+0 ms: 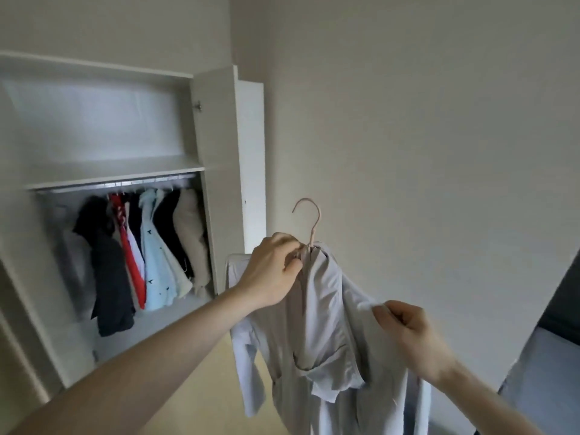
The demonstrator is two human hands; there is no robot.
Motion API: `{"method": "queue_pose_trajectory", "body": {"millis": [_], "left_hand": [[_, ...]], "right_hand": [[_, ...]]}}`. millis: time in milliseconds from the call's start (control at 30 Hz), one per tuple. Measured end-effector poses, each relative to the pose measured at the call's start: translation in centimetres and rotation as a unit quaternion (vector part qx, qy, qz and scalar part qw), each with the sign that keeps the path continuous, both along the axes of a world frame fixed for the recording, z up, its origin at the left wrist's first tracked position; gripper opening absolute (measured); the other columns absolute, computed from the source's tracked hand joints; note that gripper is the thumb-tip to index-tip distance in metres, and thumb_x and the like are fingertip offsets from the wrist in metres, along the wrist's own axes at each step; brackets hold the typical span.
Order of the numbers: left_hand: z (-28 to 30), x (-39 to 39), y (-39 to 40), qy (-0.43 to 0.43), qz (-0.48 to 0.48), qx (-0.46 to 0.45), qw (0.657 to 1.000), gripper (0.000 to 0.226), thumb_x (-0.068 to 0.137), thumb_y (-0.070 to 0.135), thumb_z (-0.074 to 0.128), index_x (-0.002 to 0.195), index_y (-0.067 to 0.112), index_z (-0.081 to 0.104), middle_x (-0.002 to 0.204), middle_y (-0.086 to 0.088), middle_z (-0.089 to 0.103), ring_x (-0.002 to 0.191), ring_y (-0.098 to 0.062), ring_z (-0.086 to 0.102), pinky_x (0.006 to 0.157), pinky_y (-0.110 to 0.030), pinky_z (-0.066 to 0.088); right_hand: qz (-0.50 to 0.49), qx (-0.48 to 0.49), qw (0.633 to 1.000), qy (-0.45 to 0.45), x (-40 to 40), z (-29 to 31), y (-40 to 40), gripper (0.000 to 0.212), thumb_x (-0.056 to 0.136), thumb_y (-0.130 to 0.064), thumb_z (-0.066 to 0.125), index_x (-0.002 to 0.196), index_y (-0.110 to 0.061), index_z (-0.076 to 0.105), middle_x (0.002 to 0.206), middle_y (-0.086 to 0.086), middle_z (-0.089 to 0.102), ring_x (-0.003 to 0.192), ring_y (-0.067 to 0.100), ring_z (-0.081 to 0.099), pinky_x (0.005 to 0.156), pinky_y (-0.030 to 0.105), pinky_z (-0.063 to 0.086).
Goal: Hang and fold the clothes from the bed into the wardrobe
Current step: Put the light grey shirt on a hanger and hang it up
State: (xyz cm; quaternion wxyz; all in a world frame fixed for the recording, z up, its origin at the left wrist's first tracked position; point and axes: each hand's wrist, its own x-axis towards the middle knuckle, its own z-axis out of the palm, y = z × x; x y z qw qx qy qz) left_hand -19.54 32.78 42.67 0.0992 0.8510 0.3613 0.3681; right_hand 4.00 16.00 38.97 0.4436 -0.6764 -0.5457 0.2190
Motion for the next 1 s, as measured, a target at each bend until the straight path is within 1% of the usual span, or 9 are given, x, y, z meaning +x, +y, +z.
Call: {"method": "queue_pose_trajectory", "body": {"millis": [33, 100, 233, 400, 567, 700, 800, 900, 1000], "left_hand": [[-0.8, -1.7, 1.2, -0.02, 0.018, -0.001, 1.0, 0.028, 0.091, 0.033, 0.048, 0.11, 0.026, 0.067, 0.118, 0.01, 0.056, 0.11, -0.012, 0.051, 0.097, -0.026, 0.037], [-1.6, -5.8, 3.2, -0.062, 0.058, -0.013, 0.996, 0.037, 0.092, 0.03, 0.054, 0.128, 0.024, 0.062, 0.129, 0.01, 0.049, 0.121, -0.008, 0.044, 0.107, -0.023, 0.032], [-2.8, -12.3, 5.7, -0.11, 0.082, -0.057, 0.989, 0.045, 0.089, 0.038, 0.057, 0.131, 0.024, 0.055, 0.129, 0.009, 0.047, 0.125, -0.006, 0.043, 0.11, -0.028, 0.036], [-3.7, -19.3, 10.0, -0.066, 0.087, -0.173, 0.979, 0.063, 0.082, 0.068, 0.061, 0.134, 0.034, 0.052, 0.132, 0.015, 0.05, 0.126, -0.003, 0.047, 0.11, -0.031, 0.04], [-3.5, -24.4, 13.8, -0.079, 0.133, -0.181, 0.971, 0.053, 0.079, 0.067, 0.067, 0.12, 0.036, 0.054, 0.118, 0.018, 0.055, 0.111, -0.003, 0.055, 0.099, -0.03, 0.047], [-3.7, -27.7, 16.9, -0.133, 0.182, -0.099, 0.969, 0.023, 0.084, 0.04, 0.075, 0.099, 0.034, 0.058, 0.099, 0.015, 0.059, 0.092, -0.003, 0.059, 0.086, -0.031, 0.054], [-3.7, -28.2, 18.4, -0.123, 0.16, -0.122, 0.972, 0.007, 0.088, 0.037, 0.07, 0.09, 0.033, 0.064, 0.084, 0.011, 0.067, 0.079, -0.007, 0.064, 0.08, -0.036, 0.057], [-3.5, -28.2, 20.4, -0.063, 0.142, -0.201, 0.967, 0.02, 0.095, 0.048, 0.06, 0.092, 0.032, 0.071, 0.082, 0.012, 0.071, 0.075, -0.005, 0.066, 0.079, -0.029, 0.057], [-3.3, -28.3, 23.9, -0.083, 0.147, -0.324, 0.931, 0.041, 0.1, 0.053, 0.052, 0.094, 0.018, 0.071, 0.085, 0.0, 0.074, 0.063, -0.01, 0.063, 0.061, -0.024, 0.052]], "right_hand": [[0.009, 0.003, 1.0, 0.011, -1.3, -0.2, 1.3, 0.047, 0.097, -0.032, 0.063, 0.064, -0.016, 0.034, 0.061, -0.007, 0.031, 0.06, 0.012, 0.03, 0.059, 0.034, 0.024], [0.018, 0.011, 0.999, 0.027, -4.3, -0.9, 4.5, 0.049, 0.097, -0.029, 0.064, 0.064, -0.016, 0.031, 0.062, -0.006, 0.028, 0.061, 0.012, 0.028, 0.059, 0.034, 0.022], [0.045, 0.034, 0.997, 0.059, -10.4, -1.8, 10.4, 0.049, 0.098, -0.019, 0.064, 0.064, -0.018, 0.028, 0.065, -0.004, 0.025, 0.061, 0.01, 0.026, 0.052, 0.027, 0.02], [0.092, 0.048, 0.992, 0.074, -18.0, -1.8, 17.4, 0.047, 0.1, -0.02, 0.061, 0.066, -0.011, 0.031, 0.064, -0.003, 0.027, 0.06, 0.011, 0.027, 0.05, 0.023, 0.021], [0.135, 0.045, 0.985, 0.095, -23.8, -1.1, 23.6, 0.045, 0.101, -0.019, 0.059, 0.065, -0.015, 0.031, 0.064, -0.003, 0.027, 0.06, 0.011, 0.026, 0.05, 0.023, 0.021], [0.153, 0.034, 0.982, 0.103, -26.8, -1.1, 28.7, 0.047, 0.101, -0.022, 0.059, 0.067, -0.01, 0.03, 0.065, 0.0, 0.027, 0.061, 0.014, 0.026, 0.053, 0.028, 0.021], [0.159, 0.013, 0.981, 0.108, -29.2, -1.7, 32.8, 0.047, 0.1, -0.027, 0.06, 0.065, -0.013, 0.032, 0.063, -0.002, 0.028, 0.06, 0.014, 0.028, 0.057, 0.03, 0.023], [0.159, 0.011, 0.981, 0.115, -31.7, -2.2, 36.8, 0.046, 0.097, -0.026, 0.061, 0.062, -0.018, 0.033, 0.06, -0.003, 0.028, 0.058, 0.012, 0.029, 0.058, 0.031, 0.024], [0.191, -0.01, 0.974, 0.125, -33.9, -3.2, 40.8, 0.043, 0.099, -0.026, 0.059, 0.064, -0.007, 0.044, 0.059, -0.001, 0.033, 0.055, 0.01, 0.033, 0.054, 0.026, 0.026]]}}
